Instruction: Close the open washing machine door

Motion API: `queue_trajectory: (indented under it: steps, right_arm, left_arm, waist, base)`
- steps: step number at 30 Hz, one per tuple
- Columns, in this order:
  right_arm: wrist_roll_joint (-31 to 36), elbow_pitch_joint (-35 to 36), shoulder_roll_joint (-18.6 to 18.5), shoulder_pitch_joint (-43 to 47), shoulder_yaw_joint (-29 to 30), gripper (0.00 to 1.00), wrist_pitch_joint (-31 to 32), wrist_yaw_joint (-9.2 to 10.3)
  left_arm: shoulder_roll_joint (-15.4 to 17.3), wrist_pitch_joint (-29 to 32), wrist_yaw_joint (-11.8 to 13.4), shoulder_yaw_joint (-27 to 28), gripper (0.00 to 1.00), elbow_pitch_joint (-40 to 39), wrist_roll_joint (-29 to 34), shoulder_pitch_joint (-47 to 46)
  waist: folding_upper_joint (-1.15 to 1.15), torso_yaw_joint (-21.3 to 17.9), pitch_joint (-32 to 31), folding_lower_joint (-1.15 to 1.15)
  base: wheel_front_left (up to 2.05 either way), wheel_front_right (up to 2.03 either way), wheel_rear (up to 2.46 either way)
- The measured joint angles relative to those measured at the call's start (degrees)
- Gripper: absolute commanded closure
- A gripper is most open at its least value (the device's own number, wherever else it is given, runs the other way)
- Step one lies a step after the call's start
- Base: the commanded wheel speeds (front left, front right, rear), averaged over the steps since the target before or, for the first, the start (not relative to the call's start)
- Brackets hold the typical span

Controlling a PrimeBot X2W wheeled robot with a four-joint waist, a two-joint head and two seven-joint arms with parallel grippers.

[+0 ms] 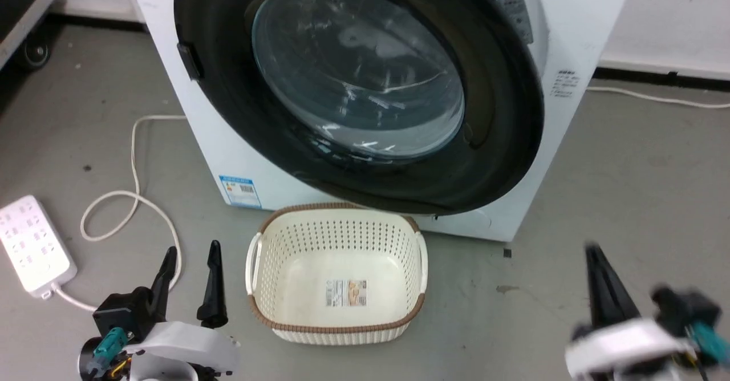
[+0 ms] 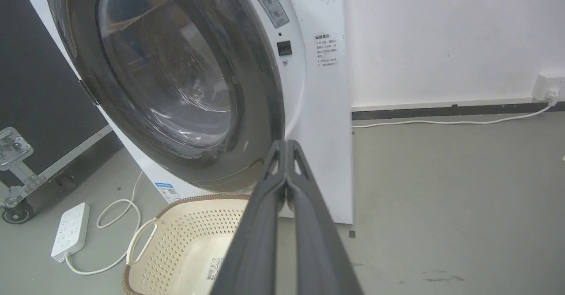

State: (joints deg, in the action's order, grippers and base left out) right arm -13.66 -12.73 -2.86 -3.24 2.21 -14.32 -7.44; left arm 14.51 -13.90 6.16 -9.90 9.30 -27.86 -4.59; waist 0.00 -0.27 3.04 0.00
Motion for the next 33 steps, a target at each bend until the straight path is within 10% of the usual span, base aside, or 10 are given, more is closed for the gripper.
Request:
queue_trajectory:
  steps: [12, 33]
  right_arm:
    - [4.1, -13.8, 0.0, -20.9, -2.0, 1.0, 4.5, 0.0]
    - [14.2, -28.9, 0.2, -43.1, 17.8, 1.0, 0.6, -0.09]
  left_arm:
    - [-1.8, -0.4, -0.9, -0.7, 0.0, -0.1, 0.1, -3.4]
    - [-5.2, -0.8, -4.4, 3.4, 0.0, -1.1, 3.2, -7.4]
  waist:
    - [0.0, 3.7, 5.8, 0.01]
    - [0.0, 8.3, 15.0, 0.0]
  base:
    - [0.0, 0.0, 0.0]
    - [0.0, 0.0, 0.0]
